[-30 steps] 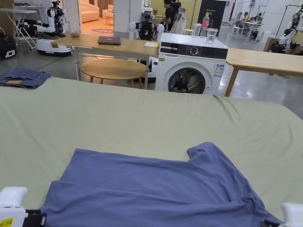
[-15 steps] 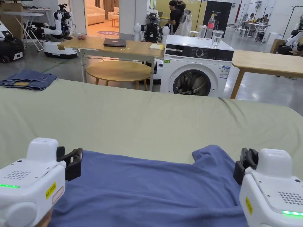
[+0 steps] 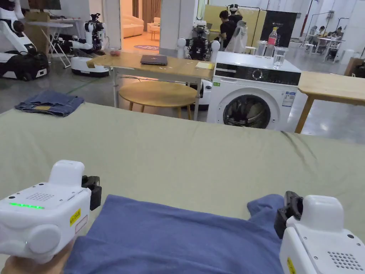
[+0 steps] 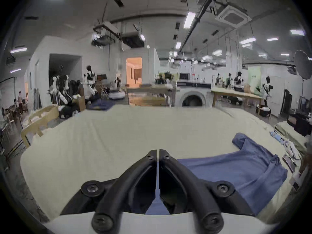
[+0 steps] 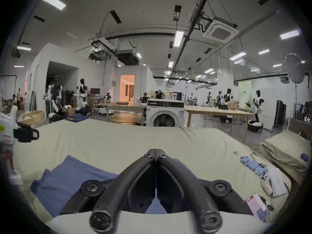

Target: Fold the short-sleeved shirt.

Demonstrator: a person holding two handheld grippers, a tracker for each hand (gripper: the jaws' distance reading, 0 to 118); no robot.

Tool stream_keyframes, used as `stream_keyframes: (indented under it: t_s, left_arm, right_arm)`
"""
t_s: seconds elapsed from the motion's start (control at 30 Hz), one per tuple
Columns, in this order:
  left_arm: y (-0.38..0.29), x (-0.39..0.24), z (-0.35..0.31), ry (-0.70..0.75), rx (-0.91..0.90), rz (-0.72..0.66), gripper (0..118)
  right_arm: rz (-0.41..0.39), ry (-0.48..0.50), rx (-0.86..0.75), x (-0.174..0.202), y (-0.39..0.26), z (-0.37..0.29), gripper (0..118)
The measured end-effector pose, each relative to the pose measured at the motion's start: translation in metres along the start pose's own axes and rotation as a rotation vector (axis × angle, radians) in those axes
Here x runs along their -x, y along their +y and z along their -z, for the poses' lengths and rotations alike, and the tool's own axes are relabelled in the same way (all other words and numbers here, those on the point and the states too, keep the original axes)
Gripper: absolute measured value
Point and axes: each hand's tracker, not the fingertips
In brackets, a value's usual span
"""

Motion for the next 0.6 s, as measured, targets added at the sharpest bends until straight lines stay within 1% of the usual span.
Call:
stream_keyframes:
  t_s: [0.07, 0.17, 0.2, 0.27, 0.33, 0.37, 0.43, 0.47, 0.5, 0.53, 0.6]
  left_arm:
    - [0.005, 0.014, 0.031, -0.007, 0.12, -0.001, 0]
    - [0.012, 0.034, 0.08, -0.062, 0.199, -0.024, 0]
    - [0.016, 0.039, 0.097, -0.057, 0.242, -0.037, 0]
    - [0.021, 0.044, 0.125, -0.102, 0.324, -0.065, 0]
    - [0.025, 0.049, 0.153, -0.104, 0.395, -0.078, 0]
    - [0.027, 0.053, 0.168, -0.128, 0.448, -0.09, 0]
    - [0.029, 0.051, 0.185, -0.13, 0.521, -0.118, 31]
    - [0.028, 0.052, 0.195, -0.135, 0.55, -0.133, 39]
    - [0.026, 0.054, 0.205, -0.127, 0.569, -0.145, 45]
    - [0.024, 0.049, 0.207, -0.111, 0.593, -0.144, 47]
    - [0.017, 0.047, 0.224, -0.076, 0.645, -0.129, 47]
  right_arm:
    - [-0.002, -0.003, 0.02, -0.001, -0.004, 0.008, 0]
    - [0.013, 0.012, 0.069, -0.008, -0.011, 0.022, 0]
    - [0.02, 0.017, 0.085, -0.011, -0.013, 0.027, 0]
    - [0.024, 0.019, 0.105, -0.014, -0.018, 0.034, 0]
    - [0.022, 0.013, 0.129, -0.019, -0.022, 0.042, 0]
    - [0.019, 0.012, 0.142, -0.02, -0.025, 0.045, 0]
    - [0.016, 0.008, 0.167, -0.026, -0.029, 0.051, 0]
    - [0.013, 0.006, 0.175, -0.028, -0.031, 0.054, 0]
    - [0.008, 0.001, 0.186, -0.03, -0.034, 0.055, 0]
    - [0.007, -0.001, 0.194, -0.032, -0.036, 0.057, 0]
    - [0.008, -0.012, 0.215, -0.037, -0.041, 0.06, 0]
